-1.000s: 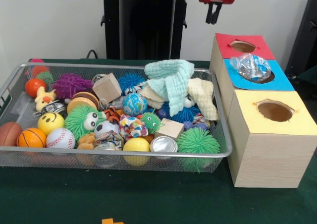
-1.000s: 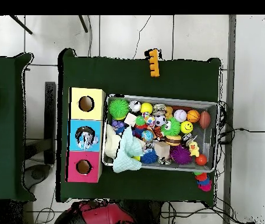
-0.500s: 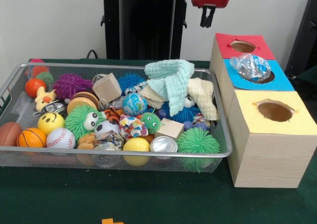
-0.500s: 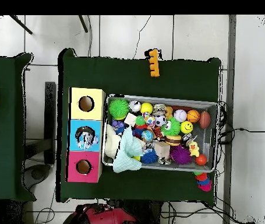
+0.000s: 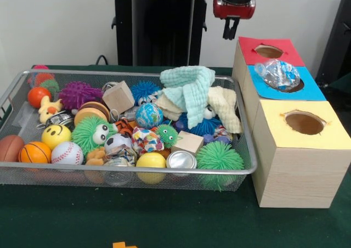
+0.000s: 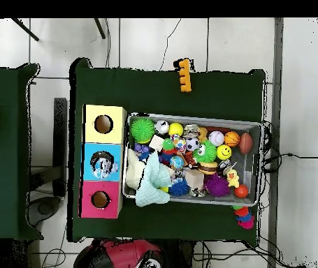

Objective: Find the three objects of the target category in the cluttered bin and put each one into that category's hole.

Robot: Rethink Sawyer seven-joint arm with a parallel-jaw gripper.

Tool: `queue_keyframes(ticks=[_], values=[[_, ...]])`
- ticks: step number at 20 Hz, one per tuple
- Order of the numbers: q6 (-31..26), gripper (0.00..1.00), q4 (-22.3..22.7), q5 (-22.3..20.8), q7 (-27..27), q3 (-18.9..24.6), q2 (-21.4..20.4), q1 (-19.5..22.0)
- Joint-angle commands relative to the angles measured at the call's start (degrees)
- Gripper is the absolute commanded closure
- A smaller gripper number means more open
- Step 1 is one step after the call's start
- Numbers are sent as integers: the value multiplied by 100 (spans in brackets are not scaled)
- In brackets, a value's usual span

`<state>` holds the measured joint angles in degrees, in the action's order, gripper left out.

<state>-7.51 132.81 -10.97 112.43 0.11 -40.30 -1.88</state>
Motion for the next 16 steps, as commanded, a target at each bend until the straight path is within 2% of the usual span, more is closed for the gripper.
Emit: queue_keyframes(ticks=[1,6,11,13,16], values=[[-780,100,-1287,223,238,557,77,172],[-1557,100,-1314,296,225,508,-441,61],[-2255,100,-1164,424,246,610,-1029,121],[-2328,100,-1130,469,281,649,-1039,146],[-2656,100,-1086,580,314,681,-1296,129]])
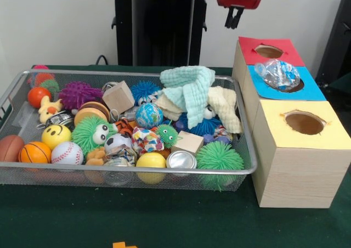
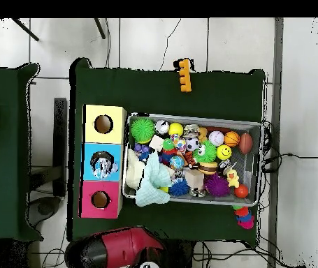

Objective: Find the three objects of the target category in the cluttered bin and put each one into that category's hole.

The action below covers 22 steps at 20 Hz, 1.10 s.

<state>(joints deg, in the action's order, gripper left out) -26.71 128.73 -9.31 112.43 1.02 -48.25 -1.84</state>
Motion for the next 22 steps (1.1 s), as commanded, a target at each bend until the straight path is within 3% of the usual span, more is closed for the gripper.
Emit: queue_keyframes(ticks=[1,8,22], values=[[-678,100,-668,407,353,578,-405,124],[-98,100,-785,423,708,482,51,-128],[14,100,-1003,863,1050,315,255,-746]])
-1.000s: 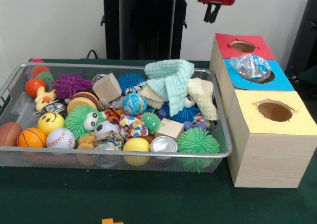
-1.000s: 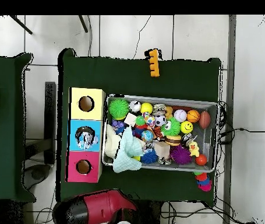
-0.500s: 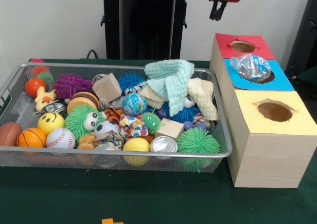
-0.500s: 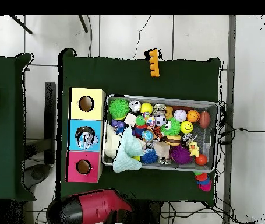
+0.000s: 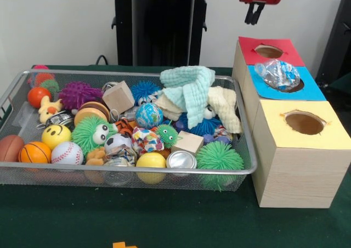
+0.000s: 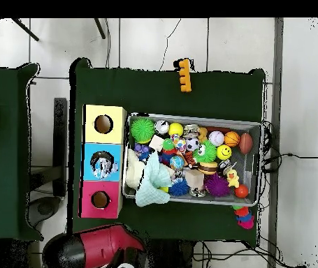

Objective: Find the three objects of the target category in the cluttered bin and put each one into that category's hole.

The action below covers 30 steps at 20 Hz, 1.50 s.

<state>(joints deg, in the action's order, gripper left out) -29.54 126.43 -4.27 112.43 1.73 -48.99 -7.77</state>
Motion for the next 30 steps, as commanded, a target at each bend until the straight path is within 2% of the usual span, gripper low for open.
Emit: queue_keyframes(ticks=[1,5,18,26,30], values=[[366,100,-801,341,1077,192,395,-206],[615,100,-869,364,1144,99,636,-345],[857,100,-1306,497,1111,-37,1180,-561],[580,100,-1983,587,1069,-89,1529,-711],[516,100,-2107,668,1082,-57,1582,-747]])
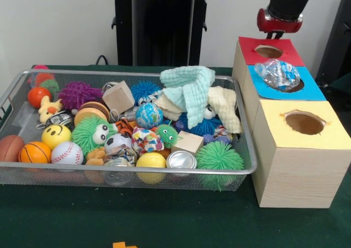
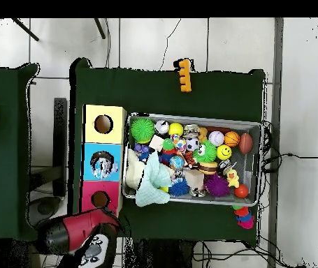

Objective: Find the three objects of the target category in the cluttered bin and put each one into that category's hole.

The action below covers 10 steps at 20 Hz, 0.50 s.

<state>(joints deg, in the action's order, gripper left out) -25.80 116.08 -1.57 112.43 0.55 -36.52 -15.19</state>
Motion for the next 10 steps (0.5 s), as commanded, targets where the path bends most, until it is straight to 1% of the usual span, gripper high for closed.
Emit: queue_keyframes(ticks=[1,4,7,10], values=[[128,100,-1088,418,1083,65,324,-15],[75,100,-1031,518,1123,83,244,-55],[18,100,-714,557,1127,74,-65,-82],[-418,100,-611,560,1065,1,-416,-112]])
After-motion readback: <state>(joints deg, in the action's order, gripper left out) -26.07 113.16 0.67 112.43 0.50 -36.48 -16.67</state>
